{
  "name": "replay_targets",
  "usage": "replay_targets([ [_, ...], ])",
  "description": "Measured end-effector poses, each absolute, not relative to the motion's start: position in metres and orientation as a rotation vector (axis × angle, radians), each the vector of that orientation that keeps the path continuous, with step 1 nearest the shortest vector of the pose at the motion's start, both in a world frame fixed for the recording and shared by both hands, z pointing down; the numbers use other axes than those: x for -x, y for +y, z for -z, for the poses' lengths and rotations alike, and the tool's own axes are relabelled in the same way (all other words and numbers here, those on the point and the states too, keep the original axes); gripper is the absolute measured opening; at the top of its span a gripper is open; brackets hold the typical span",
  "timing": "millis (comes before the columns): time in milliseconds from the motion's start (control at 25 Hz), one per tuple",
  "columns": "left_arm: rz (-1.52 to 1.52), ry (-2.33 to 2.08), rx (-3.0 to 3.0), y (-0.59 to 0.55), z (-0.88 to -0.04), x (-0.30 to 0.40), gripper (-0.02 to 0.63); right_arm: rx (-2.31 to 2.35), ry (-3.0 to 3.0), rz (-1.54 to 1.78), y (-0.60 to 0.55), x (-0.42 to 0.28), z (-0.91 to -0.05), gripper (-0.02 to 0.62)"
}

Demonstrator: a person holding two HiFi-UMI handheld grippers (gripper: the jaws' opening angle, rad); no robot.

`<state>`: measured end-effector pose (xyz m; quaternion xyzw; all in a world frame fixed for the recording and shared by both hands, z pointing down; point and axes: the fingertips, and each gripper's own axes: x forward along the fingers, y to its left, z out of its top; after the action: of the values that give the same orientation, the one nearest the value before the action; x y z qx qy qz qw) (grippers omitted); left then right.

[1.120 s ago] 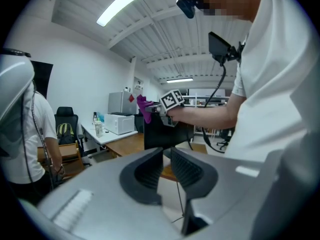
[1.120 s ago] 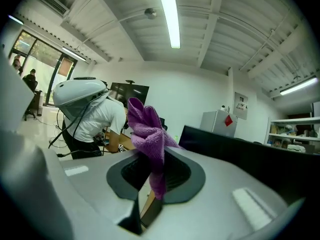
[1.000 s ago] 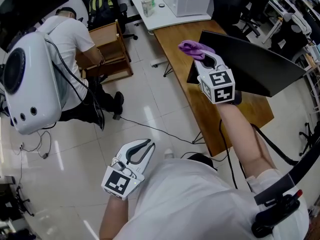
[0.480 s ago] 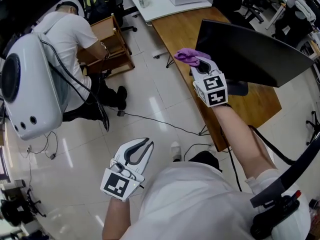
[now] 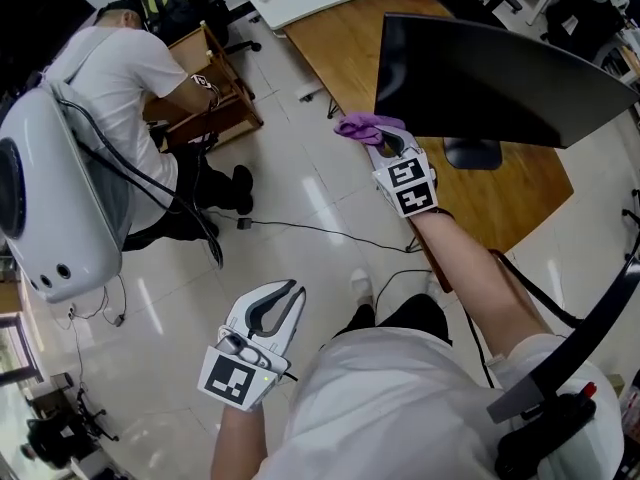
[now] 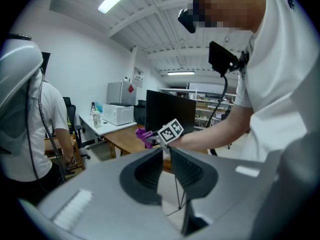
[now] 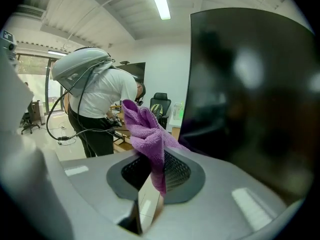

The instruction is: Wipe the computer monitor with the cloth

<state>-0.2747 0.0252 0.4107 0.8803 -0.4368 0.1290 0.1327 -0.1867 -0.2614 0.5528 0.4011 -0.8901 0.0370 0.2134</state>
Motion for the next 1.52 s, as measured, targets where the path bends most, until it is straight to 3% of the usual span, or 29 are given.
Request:
replay_targets([
  [600,-0.430,-1.150,-2.581,0.034,-0.426,0.244,0.071,-1.128,-2.433,-0.217,-0.255,0.162,-0.609,0.048],
  [1520,-0.473,-0.991,-2.653,0.007,-0.424,0.144,0.069,-1.272,-2.341,-0.227,-0.281,0.019,-0.613,0.049],
])
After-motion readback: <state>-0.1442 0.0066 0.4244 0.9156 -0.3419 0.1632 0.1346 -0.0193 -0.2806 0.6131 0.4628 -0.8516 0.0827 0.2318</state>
